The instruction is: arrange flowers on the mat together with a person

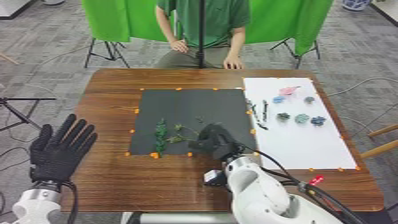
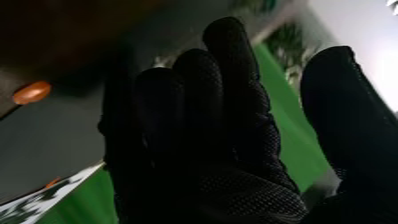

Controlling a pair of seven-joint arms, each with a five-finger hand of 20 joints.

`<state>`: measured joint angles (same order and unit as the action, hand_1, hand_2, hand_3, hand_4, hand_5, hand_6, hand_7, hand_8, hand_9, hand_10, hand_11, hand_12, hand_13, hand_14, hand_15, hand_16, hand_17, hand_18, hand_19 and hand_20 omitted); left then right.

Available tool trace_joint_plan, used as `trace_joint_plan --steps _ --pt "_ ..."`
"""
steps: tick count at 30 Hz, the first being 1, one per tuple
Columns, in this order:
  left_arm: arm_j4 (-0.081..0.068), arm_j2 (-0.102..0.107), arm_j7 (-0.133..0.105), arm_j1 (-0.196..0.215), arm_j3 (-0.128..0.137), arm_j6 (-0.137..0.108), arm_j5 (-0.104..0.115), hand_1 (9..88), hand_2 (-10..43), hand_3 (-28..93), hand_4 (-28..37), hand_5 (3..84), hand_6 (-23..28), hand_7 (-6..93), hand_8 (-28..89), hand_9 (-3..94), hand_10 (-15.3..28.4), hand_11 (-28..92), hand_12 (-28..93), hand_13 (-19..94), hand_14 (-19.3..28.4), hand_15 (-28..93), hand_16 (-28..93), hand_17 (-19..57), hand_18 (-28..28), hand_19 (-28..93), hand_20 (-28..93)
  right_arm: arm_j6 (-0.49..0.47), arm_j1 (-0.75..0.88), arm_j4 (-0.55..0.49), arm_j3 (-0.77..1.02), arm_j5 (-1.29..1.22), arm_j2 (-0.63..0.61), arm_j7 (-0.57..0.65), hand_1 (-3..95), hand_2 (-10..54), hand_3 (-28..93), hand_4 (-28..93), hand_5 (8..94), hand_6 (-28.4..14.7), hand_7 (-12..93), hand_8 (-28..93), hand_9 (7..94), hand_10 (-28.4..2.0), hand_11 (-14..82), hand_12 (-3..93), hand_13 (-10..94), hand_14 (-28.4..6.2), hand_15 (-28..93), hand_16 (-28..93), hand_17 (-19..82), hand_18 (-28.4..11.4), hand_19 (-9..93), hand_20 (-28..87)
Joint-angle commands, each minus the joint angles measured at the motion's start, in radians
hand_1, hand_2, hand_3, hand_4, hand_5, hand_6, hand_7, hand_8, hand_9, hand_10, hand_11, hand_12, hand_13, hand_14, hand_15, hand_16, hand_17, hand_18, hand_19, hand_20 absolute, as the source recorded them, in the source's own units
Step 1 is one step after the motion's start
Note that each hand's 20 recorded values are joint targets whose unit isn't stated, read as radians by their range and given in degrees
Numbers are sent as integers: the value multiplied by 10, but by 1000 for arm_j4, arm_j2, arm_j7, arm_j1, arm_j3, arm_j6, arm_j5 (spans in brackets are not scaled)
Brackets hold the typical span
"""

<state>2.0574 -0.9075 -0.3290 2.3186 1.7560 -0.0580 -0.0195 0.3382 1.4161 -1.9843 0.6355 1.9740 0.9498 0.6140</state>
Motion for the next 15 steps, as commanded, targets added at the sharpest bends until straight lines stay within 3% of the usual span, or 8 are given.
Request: trace_joint_plan --steps 1,9,15 --pt "0 -13 -3 26 3 -8 7 259 96 705 -283 385 68 37 -80 337 127 120 53 230 130 214 -72 -27 99 196 102 36 4 23 58 32 -35 84 304 13 696 -190 719 -46 275 -136 626 -192 575 377 511 -198 784 326 204 -228 686 275" --pt "0 -16 -1 26 4 -16 6 258 97 705 -283 385 68 39 -81 337 127 120 55 229 135 220 -70 -28 100 197 101 -150 -28 17 48 40 -56 47 276 61 660 -186 746 -49 179 -123 624 -201 560 371 504 -207 782 322 195 -233 687 271" --pt "-1 -18 -1 26 0 -17 8 258 98 703 -283 386 68 39 -81 338 127 121 56 227 140 225 -69 -28 100 198 101 -212 -73 23 -2 38 -49 21 270 74 637 -181 759 -33 151 -118 616 -206 548 373 499 -211 777 320 184 -232 675 269"
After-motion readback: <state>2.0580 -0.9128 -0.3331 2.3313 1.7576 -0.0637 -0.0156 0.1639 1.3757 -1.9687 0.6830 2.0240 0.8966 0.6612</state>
